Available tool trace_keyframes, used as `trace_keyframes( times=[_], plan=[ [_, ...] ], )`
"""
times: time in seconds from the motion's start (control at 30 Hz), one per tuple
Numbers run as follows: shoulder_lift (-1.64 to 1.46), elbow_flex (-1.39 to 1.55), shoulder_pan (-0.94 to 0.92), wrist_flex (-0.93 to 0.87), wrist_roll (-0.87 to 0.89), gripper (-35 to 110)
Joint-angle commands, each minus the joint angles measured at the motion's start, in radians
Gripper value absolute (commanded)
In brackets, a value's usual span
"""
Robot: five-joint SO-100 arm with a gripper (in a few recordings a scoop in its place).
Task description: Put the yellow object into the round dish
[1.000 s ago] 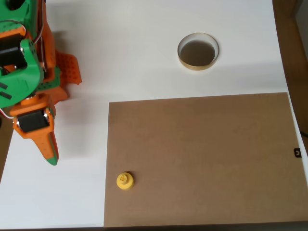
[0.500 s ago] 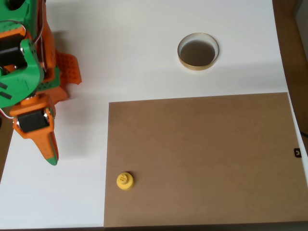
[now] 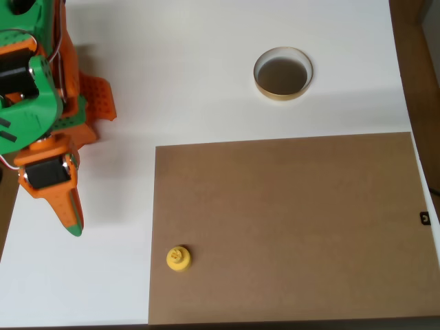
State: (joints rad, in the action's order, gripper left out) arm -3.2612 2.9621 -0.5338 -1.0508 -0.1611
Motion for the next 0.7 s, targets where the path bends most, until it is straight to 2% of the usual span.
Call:
trace_keyframes(
  times=[0.0,0.13,0.37,0.67],
  plan=[
    [-0.012,-0.008,-0.018,0.0,-0.011,0],
    [-0.012,-0.008,-0.021,-0.003,-0.014,0],
    [-0.031,-0.075,-0.063,-0.04,-0.038,11],
    [0.038,-0.284,0.124,-0.078,-0.037,19]
  ],
)
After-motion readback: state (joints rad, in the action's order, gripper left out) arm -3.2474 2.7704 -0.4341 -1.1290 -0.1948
